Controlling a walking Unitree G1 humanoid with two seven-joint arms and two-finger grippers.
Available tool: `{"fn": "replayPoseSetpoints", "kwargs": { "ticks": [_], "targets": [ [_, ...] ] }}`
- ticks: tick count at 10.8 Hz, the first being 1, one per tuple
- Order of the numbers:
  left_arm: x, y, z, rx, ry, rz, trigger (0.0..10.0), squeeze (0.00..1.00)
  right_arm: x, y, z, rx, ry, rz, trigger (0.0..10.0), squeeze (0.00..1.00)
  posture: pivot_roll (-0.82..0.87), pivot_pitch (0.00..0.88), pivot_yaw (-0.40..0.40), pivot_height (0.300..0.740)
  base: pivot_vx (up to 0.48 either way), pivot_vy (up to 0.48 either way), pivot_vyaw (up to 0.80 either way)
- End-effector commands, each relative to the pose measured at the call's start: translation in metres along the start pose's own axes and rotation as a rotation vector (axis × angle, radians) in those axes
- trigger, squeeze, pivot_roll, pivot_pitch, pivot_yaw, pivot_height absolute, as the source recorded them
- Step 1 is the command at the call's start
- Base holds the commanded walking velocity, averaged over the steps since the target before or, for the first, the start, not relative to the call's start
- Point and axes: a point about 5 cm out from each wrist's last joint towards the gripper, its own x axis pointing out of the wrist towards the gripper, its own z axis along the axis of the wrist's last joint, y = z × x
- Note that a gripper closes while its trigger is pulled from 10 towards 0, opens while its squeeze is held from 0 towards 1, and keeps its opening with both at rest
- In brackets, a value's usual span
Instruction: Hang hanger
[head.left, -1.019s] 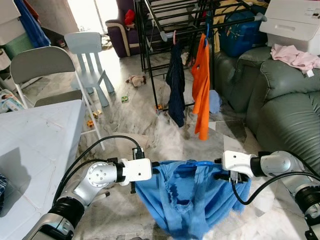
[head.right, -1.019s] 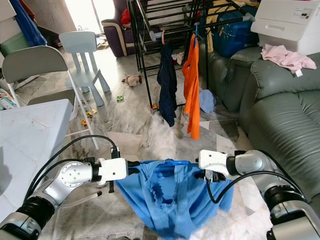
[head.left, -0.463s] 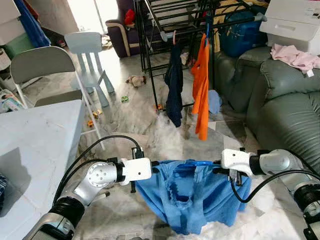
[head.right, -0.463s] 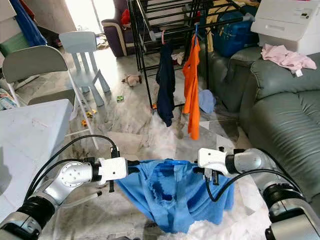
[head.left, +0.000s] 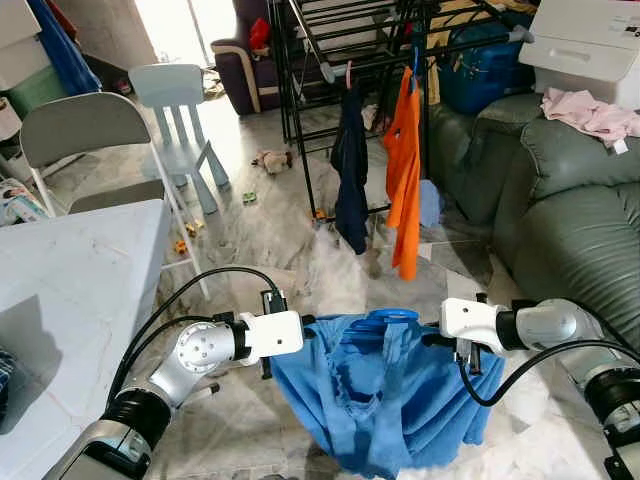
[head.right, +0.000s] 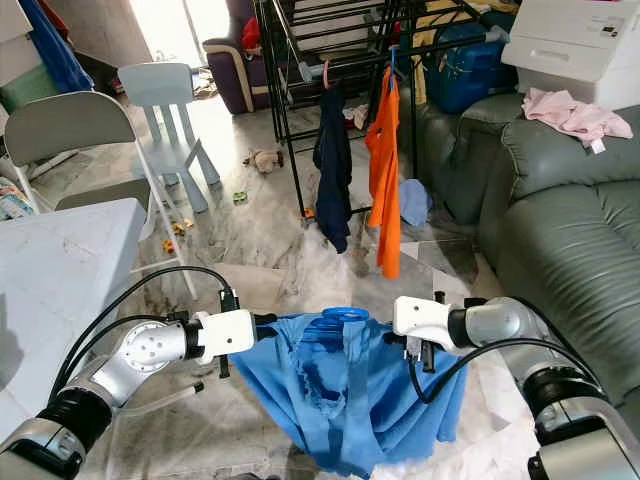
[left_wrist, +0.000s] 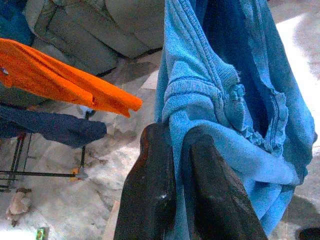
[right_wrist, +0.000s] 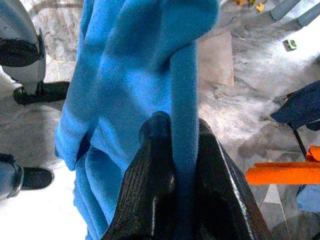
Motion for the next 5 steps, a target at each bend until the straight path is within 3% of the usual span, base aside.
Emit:
{"fn": "replayPoseSetpoints", "kwargs": {
  "ticks": [1, 2, 3, 5],
  "targets": [
    [-0.0052, 0.0132, -0.0050, 0.004, 0.035, 0.092, 0.0, 0.00, 0.0002, -0.0056, 0.0069, -0.004, -0.041, -0.023, 0.0, 0.00, -0.13, 0.000, 0.120, 0.740, 0.000, 0.000, 0.00],
    [-0.0051, 0.0140, -0.0071, -0.011, 0.044, 0.110, 10.0, 0.00, 0.0010, -0.0056, 0.0077, -0.003, -0.046, -0.026, 0.0, 0.00, -0.13, 0.000, 0.119, 0.740, 0.000, 0.000, 0.00],
    [-0.0079, 0.0112, -0.0109, 0.141, 0.101, 0.073, 10.0, 1.00, 0.0013, -0.0061, 0.0071, -0.009, -0.034, -0.036, 0.0, 0.00, -0.13, 0.000, 0.119, 0.740, 0.000, 0.000, 0.00],
    [-0.0067, 0.0104, -0.0072, 0.209, 0.082, 0.083, 10.0, 1.00, 0.0022, -0.0118, 0.0025, -0.001, 0.031, -0.111, 0.0, 0.00, -0.13, 0.000, 0.116, 0.740, 0.000, 0.000, 0.00]
  ]
}}
